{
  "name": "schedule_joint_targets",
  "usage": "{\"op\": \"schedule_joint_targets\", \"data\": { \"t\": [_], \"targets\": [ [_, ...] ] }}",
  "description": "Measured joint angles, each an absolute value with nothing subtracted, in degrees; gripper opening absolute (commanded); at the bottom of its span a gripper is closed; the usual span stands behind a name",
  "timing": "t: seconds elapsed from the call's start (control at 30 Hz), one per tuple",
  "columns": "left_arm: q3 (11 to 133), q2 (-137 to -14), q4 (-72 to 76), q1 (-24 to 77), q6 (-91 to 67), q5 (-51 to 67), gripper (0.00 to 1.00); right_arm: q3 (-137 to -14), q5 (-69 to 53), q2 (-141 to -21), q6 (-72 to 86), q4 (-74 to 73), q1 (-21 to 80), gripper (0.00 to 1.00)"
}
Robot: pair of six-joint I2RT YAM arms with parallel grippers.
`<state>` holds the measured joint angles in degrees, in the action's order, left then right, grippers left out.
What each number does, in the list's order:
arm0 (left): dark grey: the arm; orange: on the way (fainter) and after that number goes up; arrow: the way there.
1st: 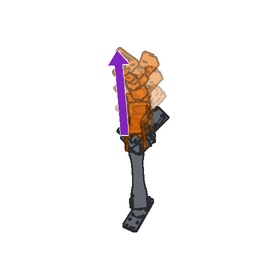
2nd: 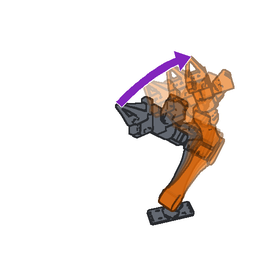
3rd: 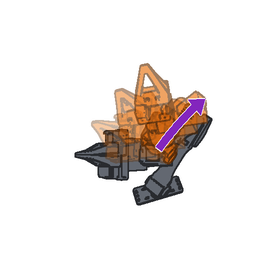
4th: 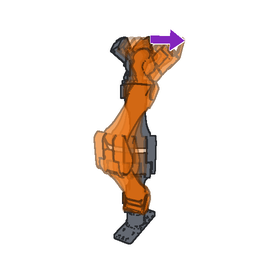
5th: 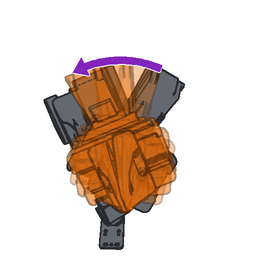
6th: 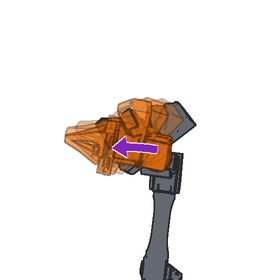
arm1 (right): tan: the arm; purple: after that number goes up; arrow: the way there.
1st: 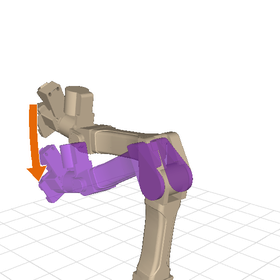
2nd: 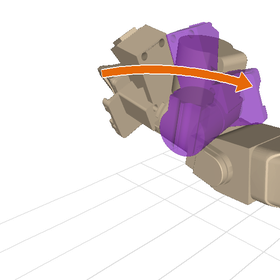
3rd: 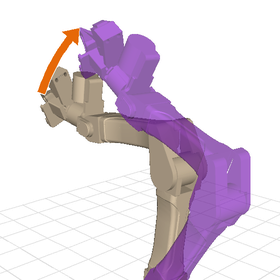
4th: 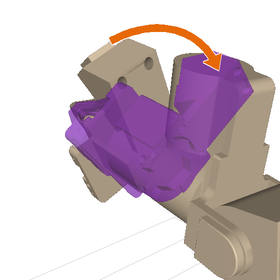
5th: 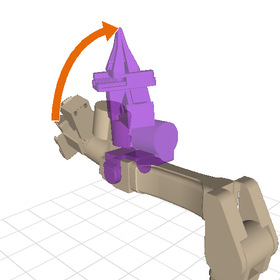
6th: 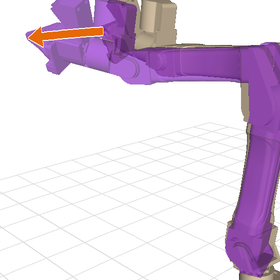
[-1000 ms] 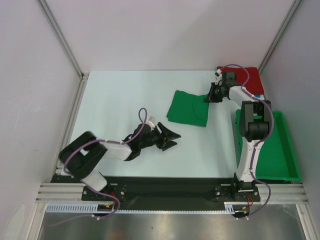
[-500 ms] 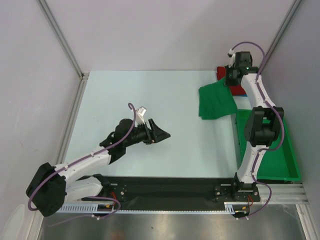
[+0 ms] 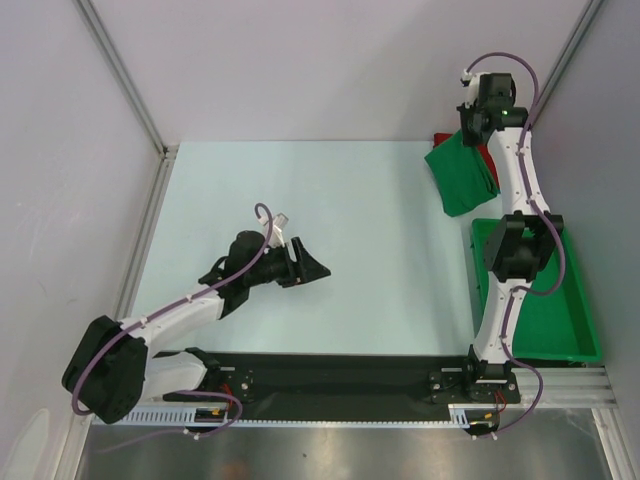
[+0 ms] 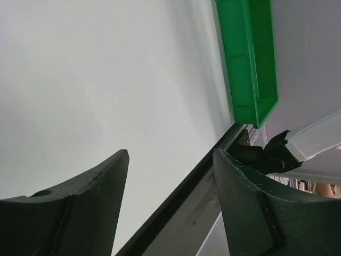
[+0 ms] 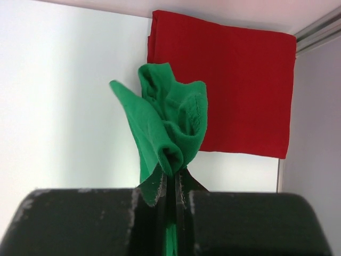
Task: Fold and stack the t-shirts
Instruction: Neatly place the folded tshirt to the corner
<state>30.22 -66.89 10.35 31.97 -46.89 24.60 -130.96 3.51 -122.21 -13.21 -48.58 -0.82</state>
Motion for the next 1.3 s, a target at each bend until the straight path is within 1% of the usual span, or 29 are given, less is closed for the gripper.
{"op": "schedule_joint_targets", "data": {
  "t": [0.4,0.73,1.3],
  "targets": [
    [30.24,-68.18,10.66,31.68,-46.5,26.39,0.7,-135.41,0.62,-122.37,-14.44,-49.1,-0.67,0.0],
    [30.24,-69.25,11.97,31.18,-46.54,27.68,0.7,-135.79,-1.93,-122.39,-14.41,-48.73,-0.43,0.0],
    [30.24,-73.41,14.74,30.2,-47.57,30.33,0.69,-140.29,-1.26,-127.76,-14.5,-46.41,-0.49,0.0]
  ]
}}
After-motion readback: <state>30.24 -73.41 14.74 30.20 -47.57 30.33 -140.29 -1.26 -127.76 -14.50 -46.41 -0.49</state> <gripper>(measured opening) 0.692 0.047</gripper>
